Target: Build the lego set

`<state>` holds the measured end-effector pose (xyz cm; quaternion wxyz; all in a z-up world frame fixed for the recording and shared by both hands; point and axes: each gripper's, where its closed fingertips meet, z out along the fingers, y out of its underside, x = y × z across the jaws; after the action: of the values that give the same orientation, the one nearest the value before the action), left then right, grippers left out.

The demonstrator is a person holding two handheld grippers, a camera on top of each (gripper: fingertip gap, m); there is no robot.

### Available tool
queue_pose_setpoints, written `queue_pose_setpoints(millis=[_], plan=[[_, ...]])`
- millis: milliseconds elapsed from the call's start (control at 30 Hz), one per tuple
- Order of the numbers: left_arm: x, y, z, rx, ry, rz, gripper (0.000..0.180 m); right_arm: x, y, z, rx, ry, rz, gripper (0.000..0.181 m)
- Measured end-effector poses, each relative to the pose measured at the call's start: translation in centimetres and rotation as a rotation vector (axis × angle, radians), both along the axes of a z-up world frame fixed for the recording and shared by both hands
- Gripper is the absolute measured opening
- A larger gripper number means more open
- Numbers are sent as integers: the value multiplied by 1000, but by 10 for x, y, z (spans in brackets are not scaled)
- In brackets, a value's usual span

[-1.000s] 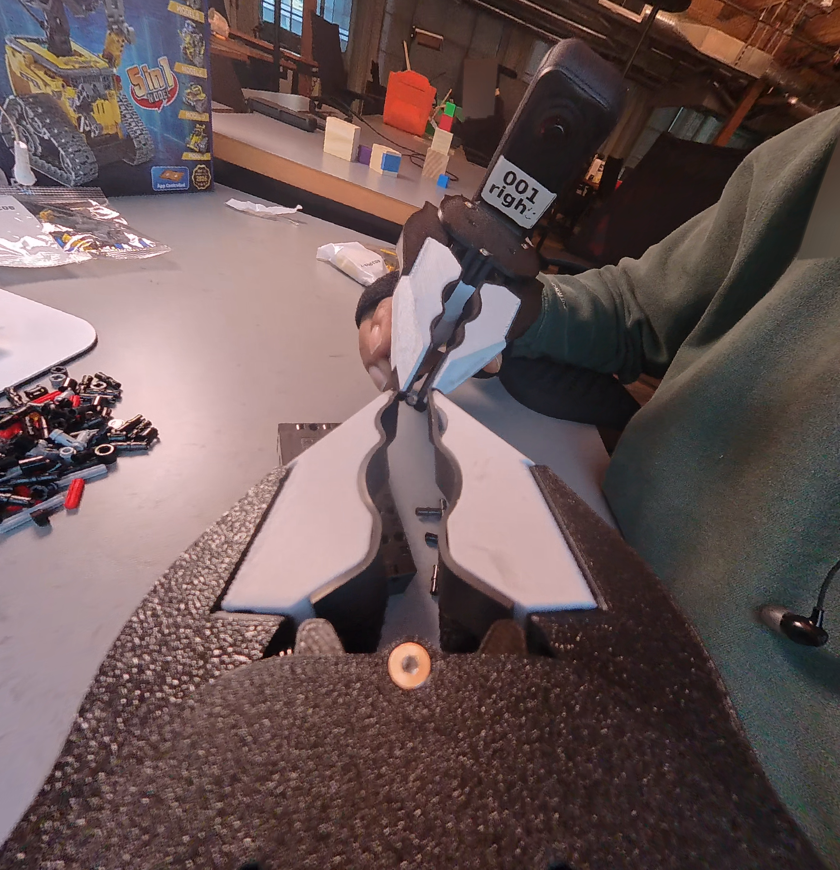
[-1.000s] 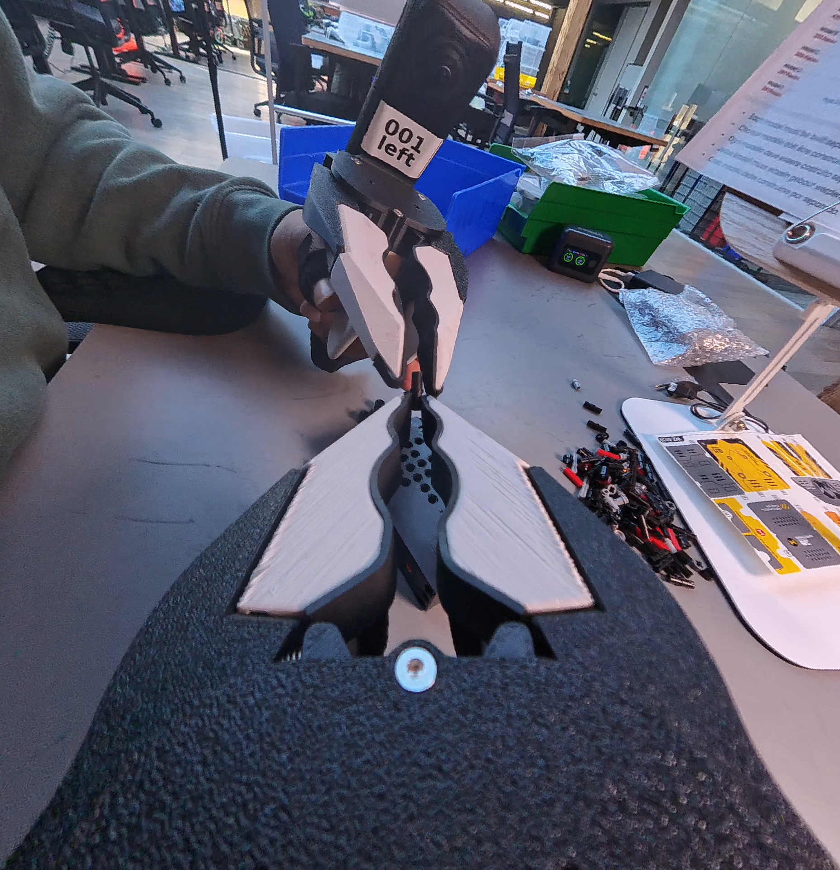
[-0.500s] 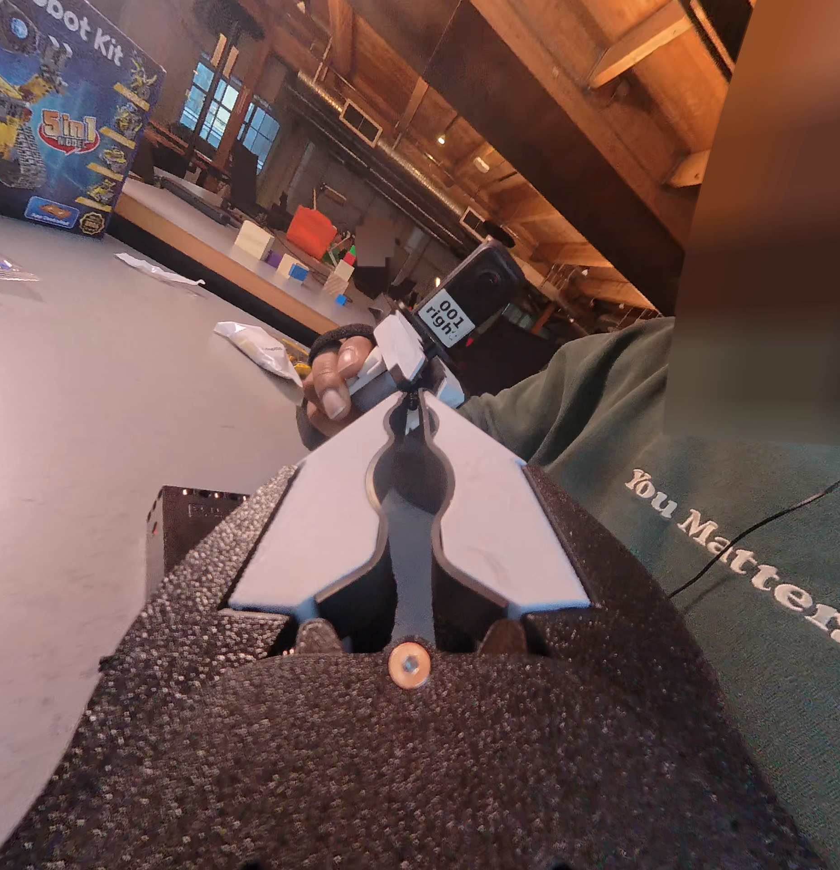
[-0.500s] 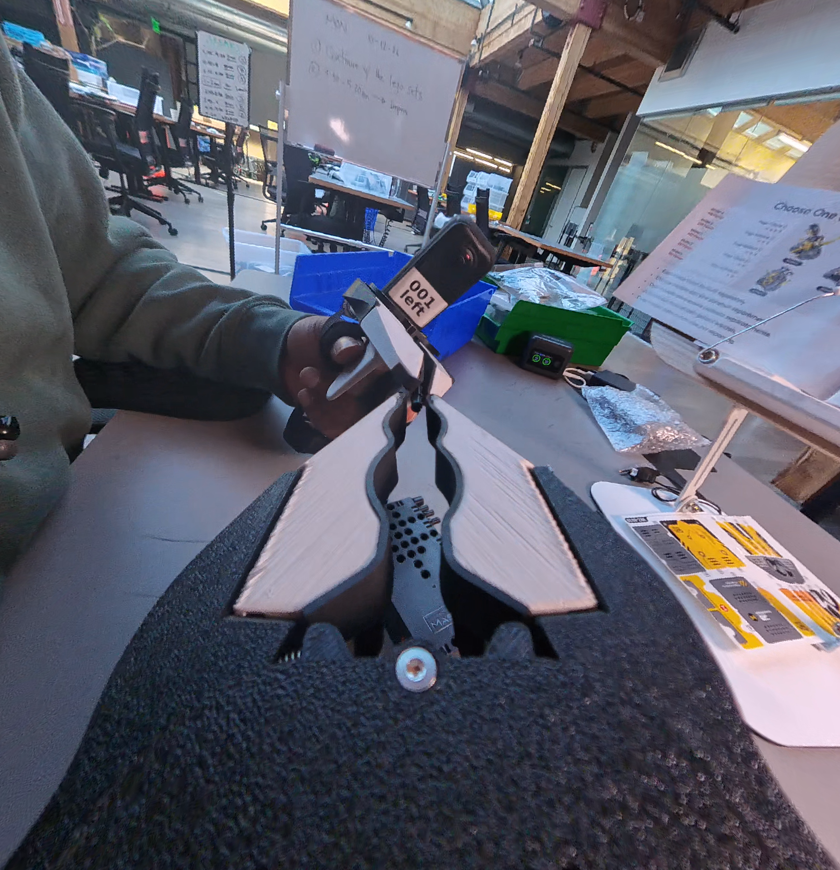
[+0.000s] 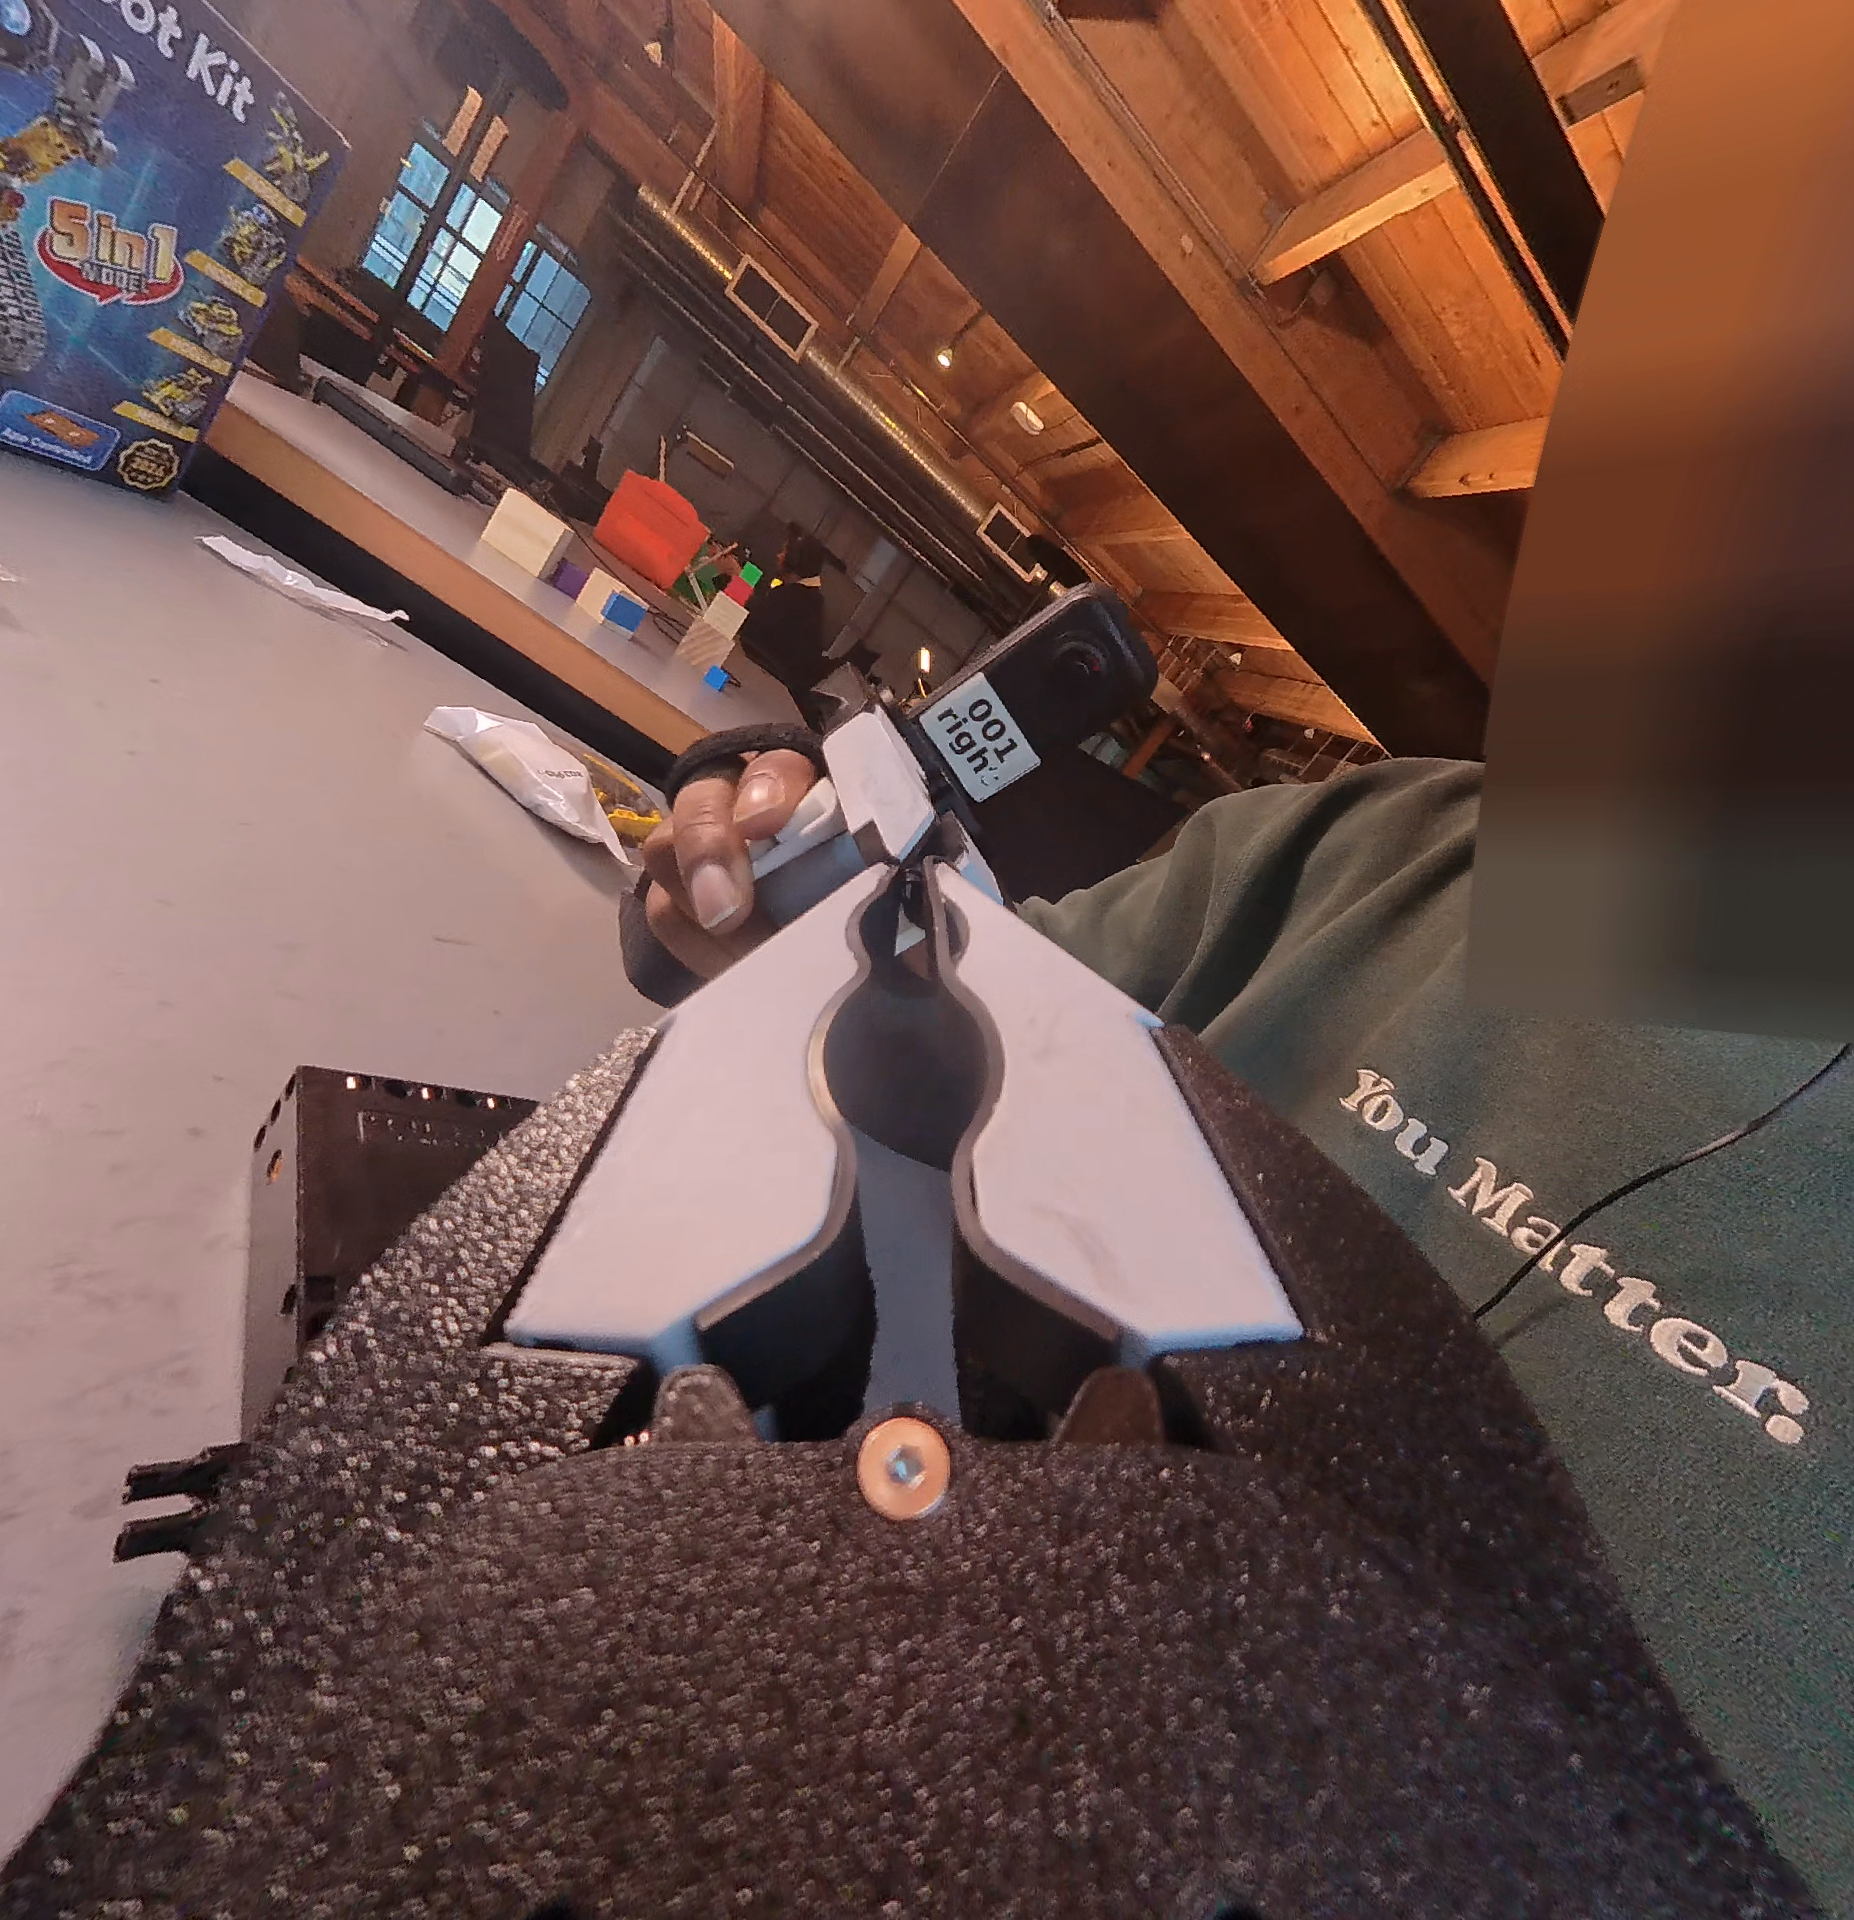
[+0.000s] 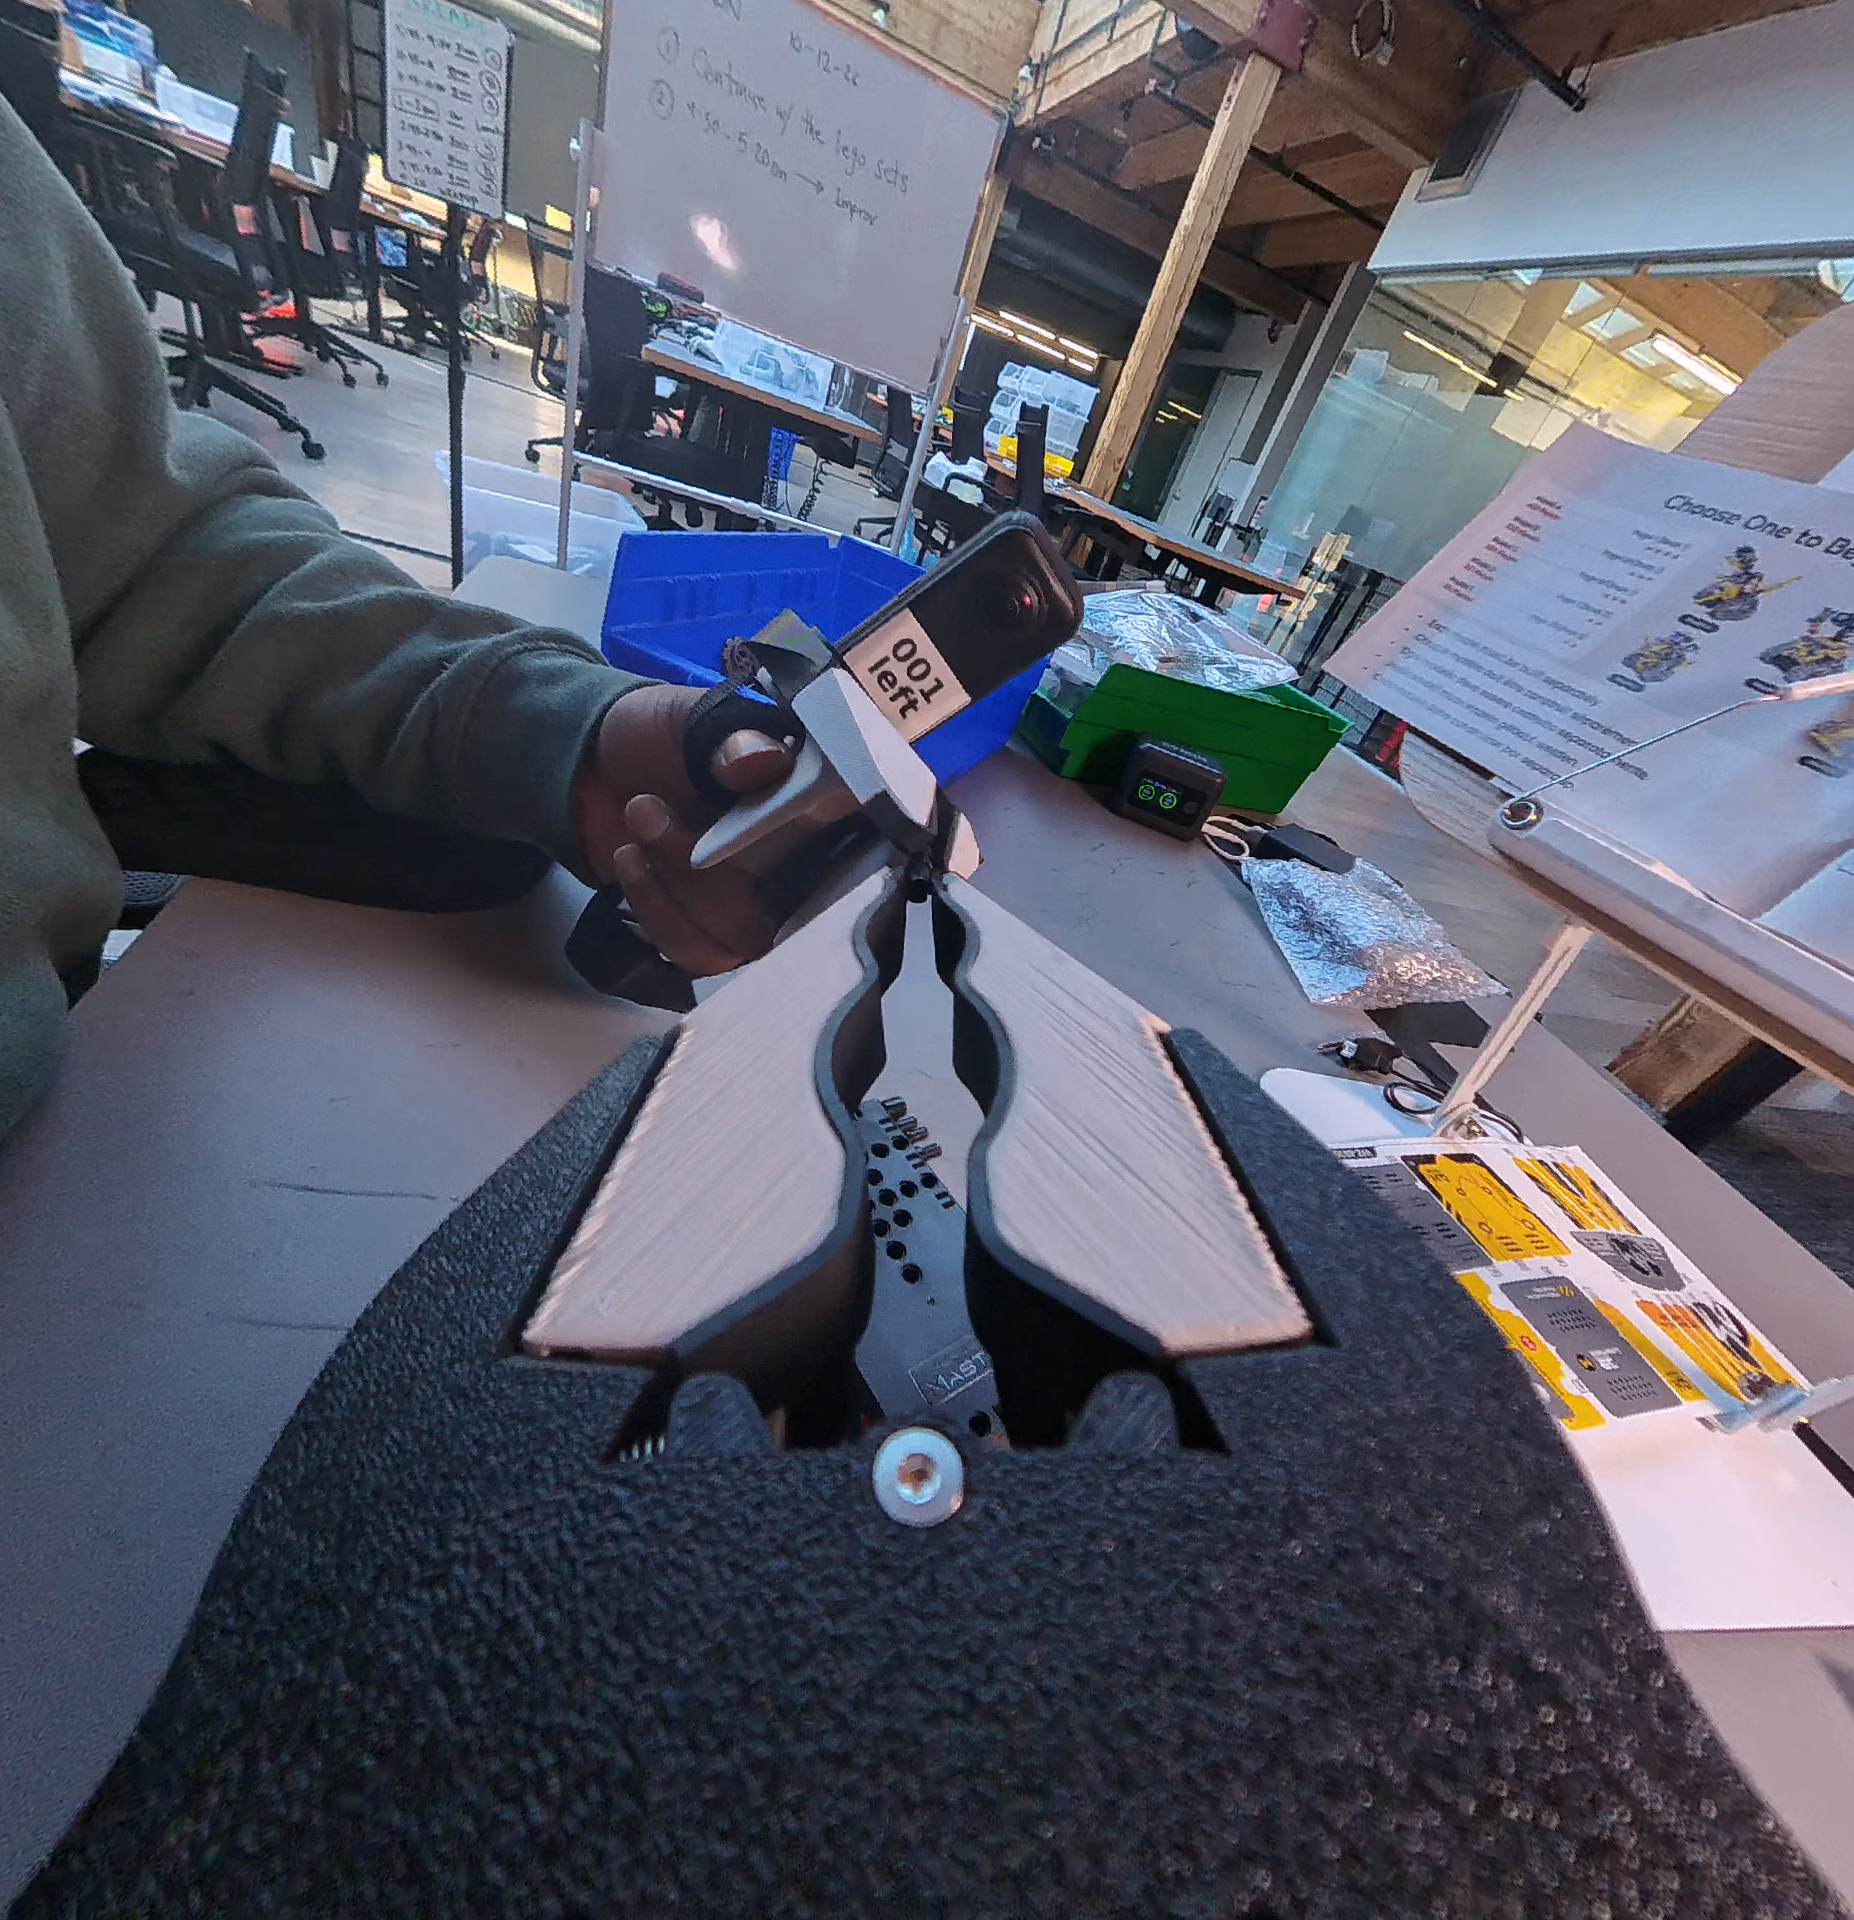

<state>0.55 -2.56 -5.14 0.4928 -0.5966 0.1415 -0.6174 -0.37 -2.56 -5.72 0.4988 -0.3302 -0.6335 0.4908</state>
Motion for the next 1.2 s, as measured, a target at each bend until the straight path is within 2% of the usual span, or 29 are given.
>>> queue_pose_setpoints(millis=[200, 267, 333, 533, 667, 900, 1033, 1200], plan=[[-2, 4, -6, -33, 6, 18, 4, -2, 4, -5, 3, -21, -19, 3], [-4, 8, -11, -22, 68, 52, 4, -4, 7, -10, -8, -48, -28, 2], [-9, 12, -21, 27, 221, 114, 10, -5, 15, -14, -24, -68, -46, 2], [-33, 9, -74, 237, 893, 198, 37, -3, 68, -42, -17, -181, -221, 2], [-33, -6, -106, 345, 1133, 84, 44, -4, 79, -56, 2, -234, -269, 2], [-30, -5, -131, 234, 1160, 26, 66, -2, 79, -73, -10, -322, -257, 2], [-31, 0, -132, 230, 1178, 54, 59, 0, 82, -72, -34, -321, -256, 2], [-34, 5, -133, 232, 1218, 91, 61, 0, 79, -74, -23, -330, -246, 2]])
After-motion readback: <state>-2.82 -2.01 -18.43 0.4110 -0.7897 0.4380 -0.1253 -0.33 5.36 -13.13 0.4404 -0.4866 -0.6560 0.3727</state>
